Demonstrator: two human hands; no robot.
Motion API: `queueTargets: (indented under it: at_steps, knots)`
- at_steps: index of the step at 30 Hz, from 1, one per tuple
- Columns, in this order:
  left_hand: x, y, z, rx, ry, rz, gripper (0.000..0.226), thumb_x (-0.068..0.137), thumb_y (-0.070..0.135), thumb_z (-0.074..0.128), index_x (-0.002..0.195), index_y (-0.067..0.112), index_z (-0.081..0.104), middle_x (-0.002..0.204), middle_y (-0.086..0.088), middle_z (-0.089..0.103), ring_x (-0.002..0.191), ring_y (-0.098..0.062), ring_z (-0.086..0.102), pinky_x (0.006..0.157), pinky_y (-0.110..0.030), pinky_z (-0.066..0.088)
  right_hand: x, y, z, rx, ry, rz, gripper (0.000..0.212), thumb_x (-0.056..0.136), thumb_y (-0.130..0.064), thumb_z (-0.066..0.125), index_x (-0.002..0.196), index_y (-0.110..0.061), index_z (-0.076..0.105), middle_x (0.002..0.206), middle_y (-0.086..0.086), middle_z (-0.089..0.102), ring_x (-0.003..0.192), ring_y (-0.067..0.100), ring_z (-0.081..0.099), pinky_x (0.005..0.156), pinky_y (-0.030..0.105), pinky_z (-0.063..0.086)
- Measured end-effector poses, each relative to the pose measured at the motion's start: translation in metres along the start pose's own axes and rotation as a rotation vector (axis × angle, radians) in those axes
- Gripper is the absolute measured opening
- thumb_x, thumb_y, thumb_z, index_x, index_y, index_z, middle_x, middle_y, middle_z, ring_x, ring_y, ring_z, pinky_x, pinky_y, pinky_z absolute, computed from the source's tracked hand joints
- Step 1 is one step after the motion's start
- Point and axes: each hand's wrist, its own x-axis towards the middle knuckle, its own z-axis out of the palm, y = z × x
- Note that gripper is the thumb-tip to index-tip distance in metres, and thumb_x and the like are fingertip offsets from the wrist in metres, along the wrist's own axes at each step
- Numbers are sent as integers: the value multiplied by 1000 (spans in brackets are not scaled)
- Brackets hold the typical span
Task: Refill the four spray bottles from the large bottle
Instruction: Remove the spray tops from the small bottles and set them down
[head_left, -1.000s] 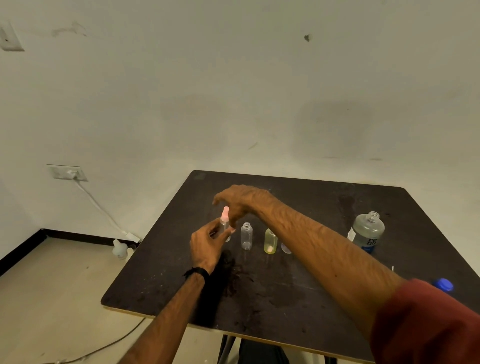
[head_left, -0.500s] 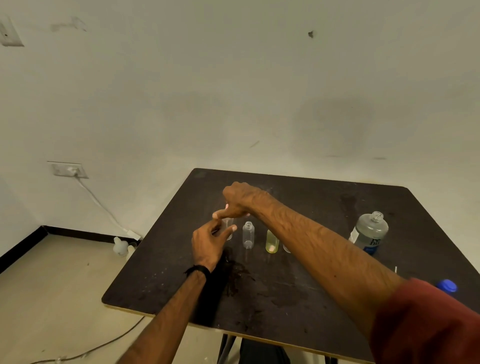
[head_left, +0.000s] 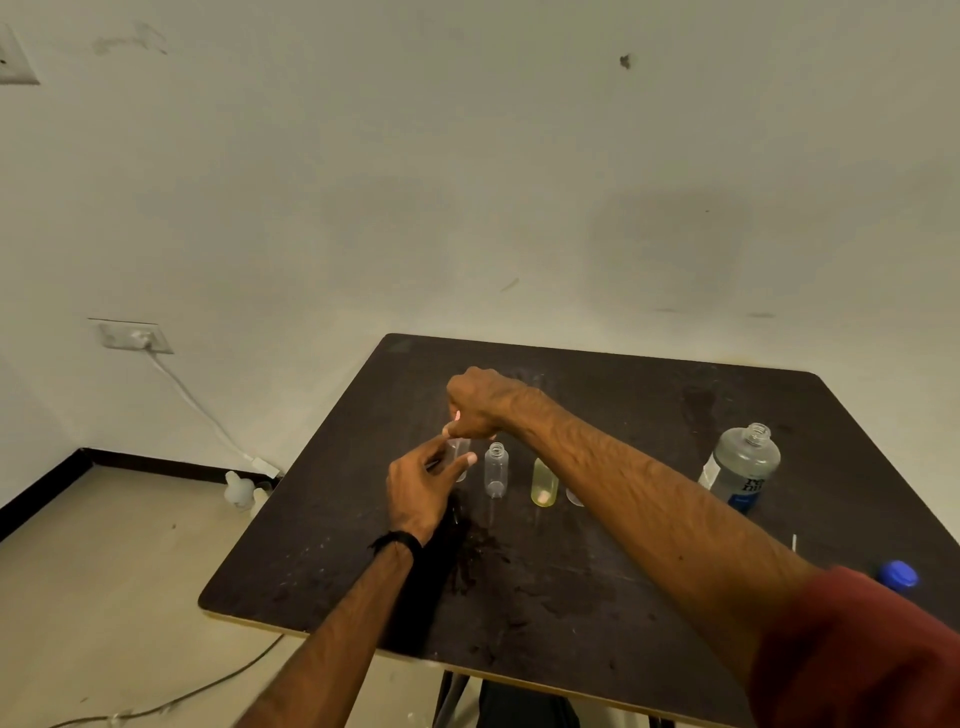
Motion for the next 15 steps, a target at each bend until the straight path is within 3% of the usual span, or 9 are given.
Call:
queueTargets:
  at_steps: [3,6,11,15]
  knots:
    - [-1,2,0,-9,5,11,48,81,32,82,121,10,71,110,1,74,97,-9,69,77,0,45,1,1,-3,25,7,-18,24,86,-28,71,93,-6,67,88,7,67,81,22,66,71,30,56]
    - [-1,-2,1,-29,-4,0,42,81,30,83,119,14,73,102,13,68,87,11,59,71,5,42,0,6,-10,57,29,-36,18,83,-23,73,92,-8,68,91,7,69,82,21,66,78,34,58]
    - [3,-13,0,3,55,-50,39,78,28,85,114,15,75,107,1,76,97,-7,68,76,-4,44,-21,23,-38,144,165,-15,14,77,-22,72,88,-14,69,88,3,69,81,19,65,76,36,59]
    - [2,-17,1,-32,58,-87,41,79,22,85,117,12,73,111,-3,75,100,-7,67,80,-7,46,-63,53,-54,239,393,64,18,78,-39,69,89,-24,66,90,-4,68,78,14,61,71,30,53]
